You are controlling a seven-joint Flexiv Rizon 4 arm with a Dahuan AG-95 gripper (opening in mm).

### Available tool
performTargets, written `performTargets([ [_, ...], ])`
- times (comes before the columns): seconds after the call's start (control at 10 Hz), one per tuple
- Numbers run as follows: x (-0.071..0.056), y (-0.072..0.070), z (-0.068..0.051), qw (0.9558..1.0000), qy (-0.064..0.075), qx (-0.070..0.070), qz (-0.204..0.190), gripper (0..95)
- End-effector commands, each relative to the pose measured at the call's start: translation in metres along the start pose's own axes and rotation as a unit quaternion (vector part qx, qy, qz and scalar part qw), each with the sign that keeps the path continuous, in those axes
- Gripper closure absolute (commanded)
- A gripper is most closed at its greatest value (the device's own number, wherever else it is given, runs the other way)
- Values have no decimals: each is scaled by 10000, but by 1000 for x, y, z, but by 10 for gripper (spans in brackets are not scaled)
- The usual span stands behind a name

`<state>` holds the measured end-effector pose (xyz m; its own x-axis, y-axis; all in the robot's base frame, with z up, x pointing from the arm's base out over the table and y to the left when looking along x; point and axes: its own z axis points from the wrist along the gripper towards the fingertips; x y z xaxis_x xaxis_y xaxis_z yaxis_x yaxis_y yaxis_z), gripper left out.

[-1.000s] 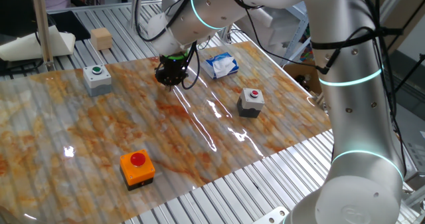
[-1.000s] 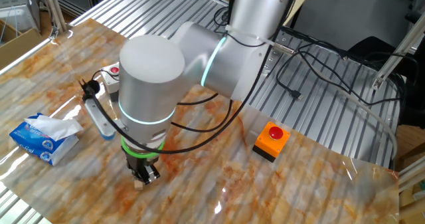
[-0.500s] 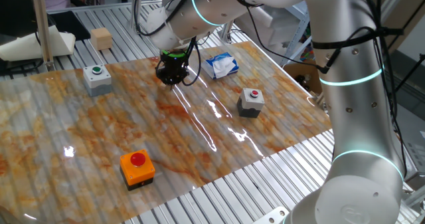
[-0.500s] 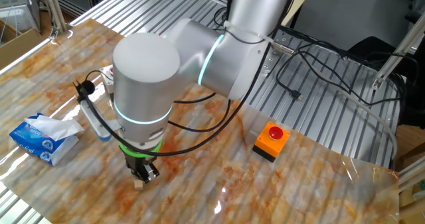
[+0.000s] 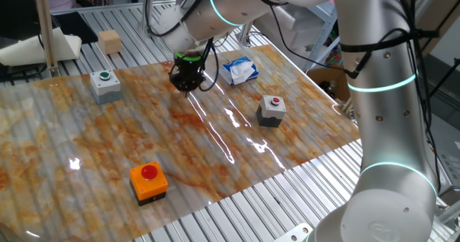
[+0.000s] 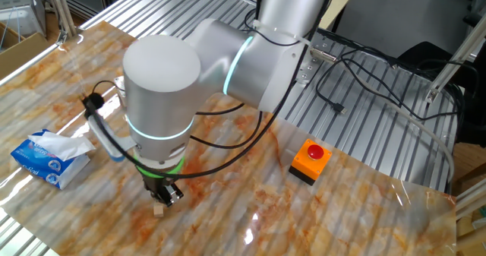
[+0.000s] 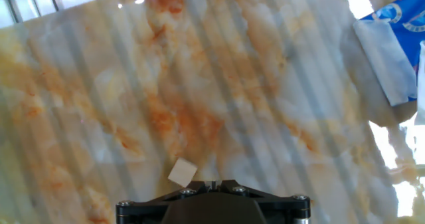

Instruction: Use the gripper to push the small block from left to right

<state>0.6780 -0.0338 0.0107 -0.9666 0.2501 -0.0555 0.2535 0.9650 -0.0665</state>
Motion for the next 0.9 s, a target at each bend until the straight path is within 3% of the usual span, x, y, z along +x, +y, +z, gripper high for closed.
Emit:
performTargets([
  [0.1,0,0,0,9973,-109,-11,-726,950],
  [0.6,0,0,0,9849,-208,18,-1719,950],
  [0.9,0,0,0,9792,-202,9,-2017,950],
])
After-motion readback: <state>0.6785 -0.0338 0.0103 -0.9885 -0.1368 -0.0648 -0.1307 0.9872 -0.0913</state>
